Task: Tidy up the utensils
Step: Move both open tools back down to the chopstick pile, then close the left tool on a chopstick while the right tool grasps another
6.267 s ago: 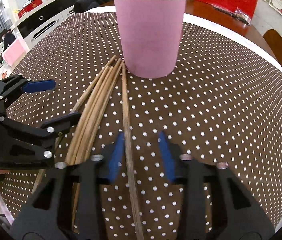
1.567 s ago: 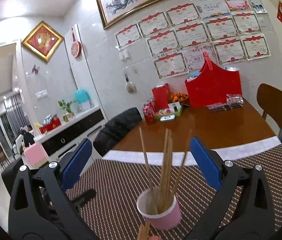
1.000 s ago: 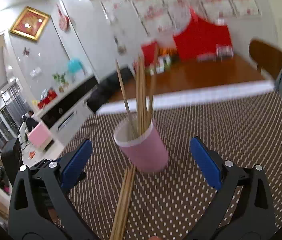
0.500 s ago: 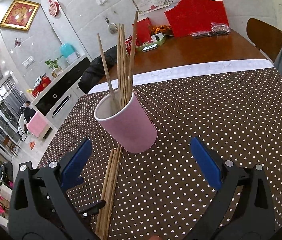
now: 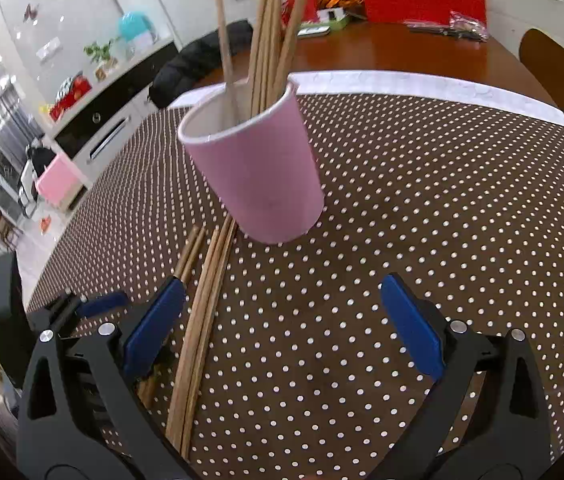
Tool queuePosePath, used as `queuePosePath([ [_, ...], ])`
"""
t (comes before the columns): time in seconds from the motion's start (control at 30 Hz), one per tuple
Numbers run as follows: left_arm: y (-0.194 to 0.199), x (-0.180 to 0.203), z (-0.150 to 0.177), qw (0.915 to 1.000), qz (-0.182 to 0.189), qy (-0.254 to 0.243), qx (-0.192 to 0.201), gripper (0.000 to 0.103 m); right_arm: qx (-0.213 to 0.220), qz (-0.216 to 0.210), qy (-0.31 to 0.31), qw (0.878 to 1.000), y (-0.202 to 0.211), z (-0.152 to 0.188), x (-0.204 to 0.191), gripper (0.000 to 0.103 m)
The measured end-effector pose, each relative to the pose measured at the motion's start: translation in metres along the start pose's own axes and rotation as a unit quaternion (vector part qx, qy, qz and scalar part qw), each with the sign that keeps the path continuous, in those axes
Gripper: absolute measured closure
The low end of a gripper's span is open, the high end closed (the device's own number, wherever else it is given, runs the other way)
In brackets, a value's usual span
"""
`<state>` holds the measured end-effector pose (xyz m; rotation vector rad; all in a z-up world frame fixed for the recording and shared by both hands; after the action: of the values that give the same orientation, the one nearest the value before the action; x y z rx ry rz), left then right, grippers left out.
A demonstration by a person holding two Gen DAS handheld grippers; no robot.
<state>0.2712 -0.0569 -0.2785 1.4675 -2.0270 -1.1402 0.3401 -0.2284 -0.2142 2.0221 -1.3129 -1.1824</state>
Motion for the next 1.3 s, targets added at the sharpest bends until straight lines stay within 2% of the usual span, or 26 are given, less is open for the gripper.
queuePosePath([
  [0.17, 0.004, -0.013, -0.001, 0.9997, 0.015, 0.019, 0.008, 0.020, -0.001, -0.012, 0.010, 1.000, 0.006, 0.001, -0.008, 0.006],
  [0.33, 0.002, -0.027, 0.011, 0.9993, 0.011, 0.036, 0.000, 0.020, -0.007, 0.000, 0.022, 1.000, 0.004, 0.001, -0.017, 0.006],
  [0.57, -0.003, -0.018, 0.003, 0.9998, 0.008, 0.019, 0.002, 0.020, -0.009, 0.009, 0.036, 0.999, 0.006, 0.010, -0.032, 0.006],
  [0.7, -0.011, -0.014, -0.005, 0.9997, -0.021, 0.006, -0.009, 0.020, -0.011, 0.015, 0.032, 0.999, 0.008, 0.013, -0.029, 0.006],
  [0.8, -0.010, -0.012, -0.007, 0.9996, -0.026, -0.007, -0.008, 0.020, -0.013, 0.017, 0.029, 0.999, 0.008, 0.018, -0.029, 0.006],
  [0.97, -0.003, -0.021, -0.004, 0.9997, 0.000, -0.025, -0.005, 0.046, -0.024, 0.002, 0.031, 0.999, 0.008, 0.040, -0.043, 0.007],
  [1.07, -0.003, -0.038, -0.001, 0.9997, -0.003, -0.023, -0.004, 0.046, -0.035, -0.013, 0.039, 0.999, 0.002, 0.055, -0.059, 0.023],
  [1.13, -0.004, -0.047, 0.001, 0.9997, -0.001, -0.022, -0.001, 0.046, -0.044, -0.016, 0.046, 0.998, -0.005, 0.063, -0.067, 0.042],
  [1.2, -0.004, -0.054, 0.002, 0.9998, 0.001, -0.021, 0.004, 0.046, -0.058, -0.013, 0.056, 0.997, -0.017, 0.073, -0.077, 0.055],
  [1.3, -0.004, -0.057, 0.003, 0.9997, 0.007, -0.021, 0.012, 0.046, -0.073, -0.014, 0.057, 0.996, -0.032, 0.081, -0.085, 0.067],
])
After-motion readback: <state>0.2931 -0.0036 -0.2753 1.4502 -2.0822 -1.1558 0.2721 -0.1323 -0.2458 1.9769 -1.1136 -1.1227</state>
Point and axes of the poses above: each gripper's, at about its wrist camera, not at the fingertips, and y roughly against the way its jaws point, x to its right, z to its underside, the point moved 6 cm from there along -y, roughly the way its jaws point, and after that the axes turned 14 degrees about -y, right-handed, at the moved point
